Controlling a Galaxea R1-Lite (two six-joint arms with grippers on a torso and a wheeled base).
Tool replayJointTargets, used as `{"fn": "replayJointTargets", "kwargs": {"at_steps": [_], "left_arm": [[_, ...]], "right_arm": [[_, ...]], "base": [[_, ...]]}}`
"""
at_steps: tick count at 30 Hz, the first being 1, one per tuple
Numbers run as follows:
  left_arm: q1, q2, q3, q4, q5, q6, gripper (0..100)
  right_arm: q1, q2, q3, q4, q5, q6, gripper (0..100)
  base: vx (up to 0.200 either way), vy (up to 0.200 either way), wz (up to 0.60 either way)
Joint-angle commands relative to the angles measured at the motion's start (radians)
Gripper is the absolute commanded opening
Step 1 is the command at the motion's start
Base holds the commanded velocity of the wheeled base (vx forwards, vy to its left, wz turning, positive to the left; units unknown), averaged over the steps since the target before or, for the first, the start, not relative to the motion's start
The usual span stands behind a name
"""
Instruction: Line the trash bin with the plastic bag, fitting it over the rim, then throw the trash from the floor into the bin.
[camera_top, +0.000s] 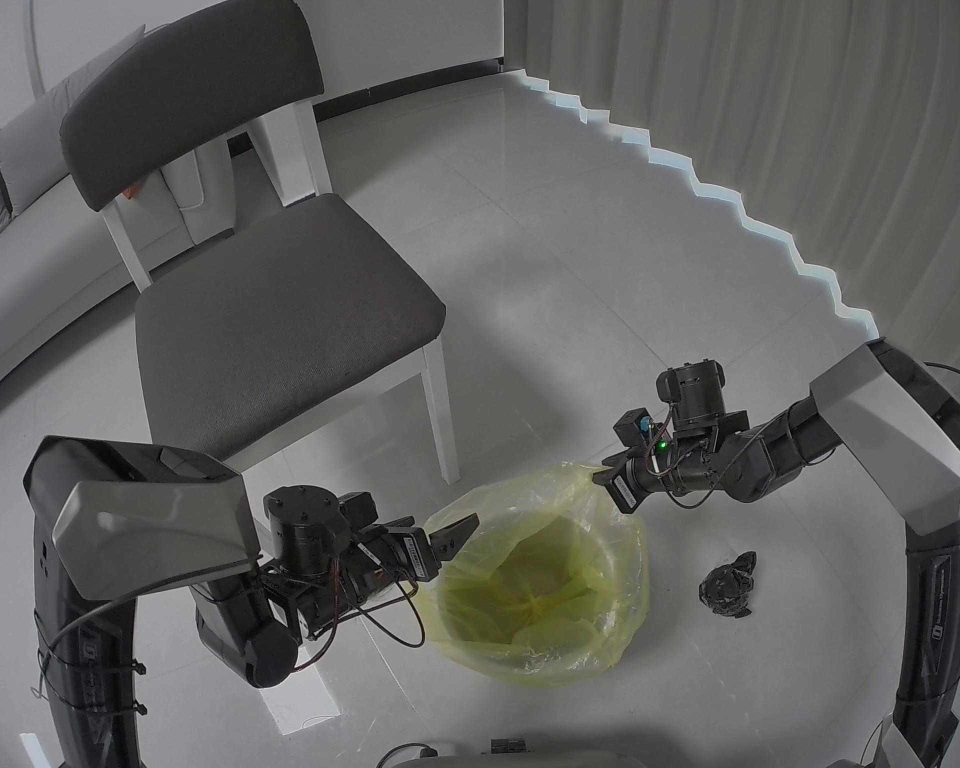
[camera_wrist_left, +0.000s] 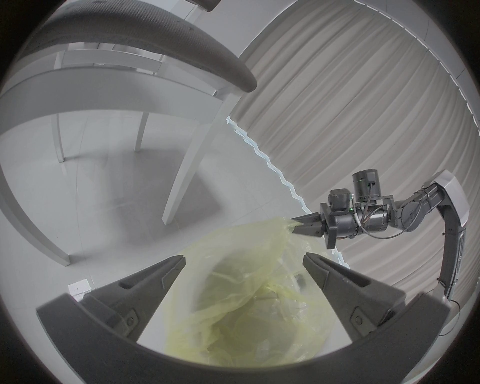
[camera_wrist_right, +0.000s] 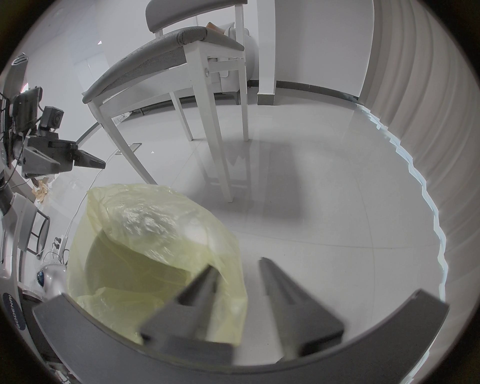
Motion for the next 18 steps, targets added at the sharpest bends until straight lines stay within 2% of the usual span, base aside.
{"fn": "replayJointTargets", "kwargs": {"at_steps": [1,8,13,16,18], "left_arm": [[0.003,-0.018,-0.001,-0.002,0.000,0.002,100],[0.006,-0.015,0.004,-0.001,0.004,0.005,100],[0.012,-0.013,0.010,-0.002,0.006,0.005,100],[0.016,-0.013,0.014,-0.002,0.007,0.006,100],[0.016,-0.013,0.034,-0.002,0.011,0.006,100]], "right_arm": [[0.006,0.033,-0.005,-0.009,-0.002,0.009,100],[-0.003,-0.094,0.018,-0.001,0.000,0.086,100],[-0.042,-0.180,0.074,0.019,0.000,0.098,100],[-0.054,-0.217,0.146,0.019,0.000,0.100,100],[-0.049,-0.255,0.286,0.014,-0.003,0.092,100]], "base": [[0.000,0.000,0.00],[0.000,0.000,0.00],[0.000,0.000,0.00],[0.000,0.000,0.00],[0.000,0.000,0.00]]}}
